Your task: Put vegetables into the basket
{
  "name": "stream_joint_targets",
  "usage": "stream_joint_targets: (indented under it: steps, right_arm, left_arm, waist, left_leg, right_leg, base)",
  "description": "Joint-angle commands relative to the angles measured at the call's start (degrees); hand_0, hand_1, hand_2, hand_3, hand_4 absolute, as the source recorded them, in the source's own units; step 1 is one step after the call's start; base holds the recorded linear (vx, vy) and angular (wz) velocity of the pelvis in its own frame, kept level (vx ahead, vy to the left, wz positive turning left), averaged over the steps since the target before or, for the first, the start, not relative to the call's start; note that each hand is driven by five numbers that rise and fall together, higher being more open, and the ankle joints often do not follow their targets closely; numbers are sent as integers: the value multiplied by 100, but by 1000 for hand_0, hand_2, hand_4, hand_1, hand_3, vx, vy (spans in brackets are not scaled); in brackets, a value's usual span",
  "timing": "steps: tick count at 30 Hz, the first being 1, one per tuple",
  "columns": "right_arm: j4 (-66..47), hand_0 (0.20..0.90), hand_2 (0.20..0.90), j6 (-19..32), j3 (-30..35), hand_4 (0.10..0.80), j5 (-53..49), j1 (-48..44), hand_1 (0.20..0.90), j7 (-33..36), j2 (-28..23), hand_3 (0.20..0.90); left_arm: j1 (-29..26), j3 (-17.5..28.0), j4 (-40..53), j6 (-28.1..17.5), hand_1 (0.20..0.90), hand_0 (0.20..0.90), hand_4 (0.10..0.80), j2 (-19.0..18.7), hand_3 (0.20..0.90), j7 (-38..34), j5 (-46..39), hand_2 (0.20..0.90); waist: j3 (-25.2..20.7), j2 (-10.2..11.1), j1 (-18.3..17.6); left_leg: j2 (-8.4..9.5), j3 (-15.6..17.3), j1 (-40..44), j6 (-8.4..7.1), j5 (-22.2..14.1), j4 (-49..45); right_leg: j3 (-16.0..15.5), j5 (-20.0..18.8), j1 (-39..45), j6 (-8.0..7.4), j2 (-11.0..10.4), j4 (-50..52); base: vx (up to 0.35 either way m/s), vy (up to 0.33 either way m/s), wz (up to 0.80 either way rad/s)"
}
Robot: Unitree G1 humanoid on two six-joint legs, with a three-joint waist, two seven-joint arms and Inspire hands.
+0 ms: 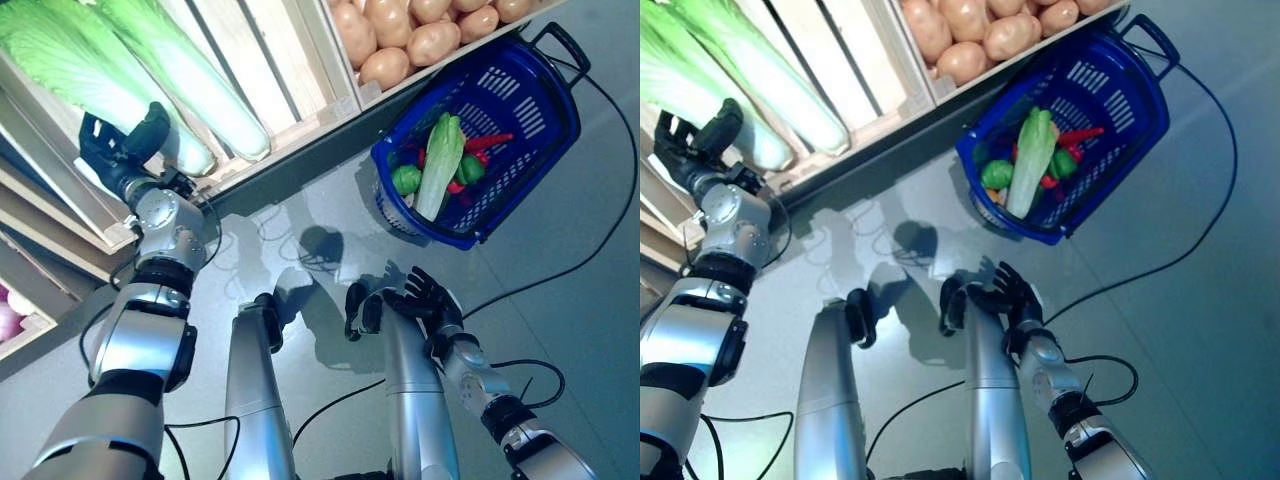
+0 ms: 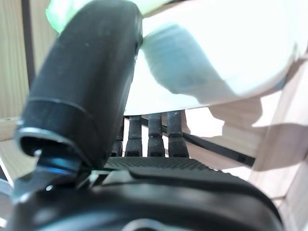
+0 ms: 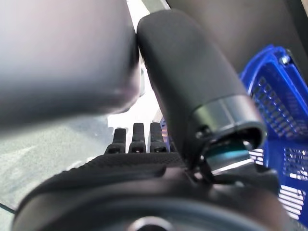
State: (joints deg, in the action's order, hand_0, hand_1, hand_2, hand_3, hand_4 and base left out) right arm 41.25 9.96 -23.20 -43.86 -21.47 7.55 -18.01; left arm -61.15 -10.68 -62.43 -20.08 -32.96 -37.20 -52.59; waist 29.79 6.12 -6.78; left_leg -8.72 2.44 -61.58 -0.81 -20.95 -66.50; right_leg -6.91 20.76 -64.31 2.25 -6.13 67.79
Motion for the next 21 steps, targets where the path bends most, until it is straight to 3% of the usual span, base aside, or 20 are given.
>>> stream_joint_targets:
  steps: [1,6,11,21]
  right_arm:
    - [-471,900,900,477,28,800,-277,261,900,119,-151,900]
    - [-466,900,900,447,-24,800,-248,243,900,69,-81,900]
    - [-542,900,900,385,9,800,-203,383,900,-19,-60,900]
    - [-662,900,900,399,297,800,-42,1296,900,-172,133,900]
  left_arm:
    - [-111,-198,-213,285,300,300,400,-37,300,242,141,300]
    - [110,-109,-180,209,300,300,400,40,300,329,196,300]
    - [664,37,47,120,300,300,400,98,300,618,325,300]
    - [2342,375,1066,-179,300,300,400,345,300,815,700,300]
  waist:
    - [1,-129,-185]
    - [1,-139,-165]
    - [-20,-224,-122]
    - [-890,-458,27]
  left_leg:
    - [61,550,791,320,-145,411]
    - [48,685,1440,243,-45,879]
    - [107,810,2512,166,103,1554]
    - [396,829,4289,184,400,2982]
  right_leg:
    - [107,-15,916,-130,-60,-475]
    - [70,-80,1499,-150,-83,-891]
    - [0,-174,2514,-178,-179,-1492]
    - [-187,-342,4314,-234,-404,-2790]
  base:
    - [0,0,0]
    - [14,-3,0]
    - [35,3,-9]
    - [101,-14,-7]
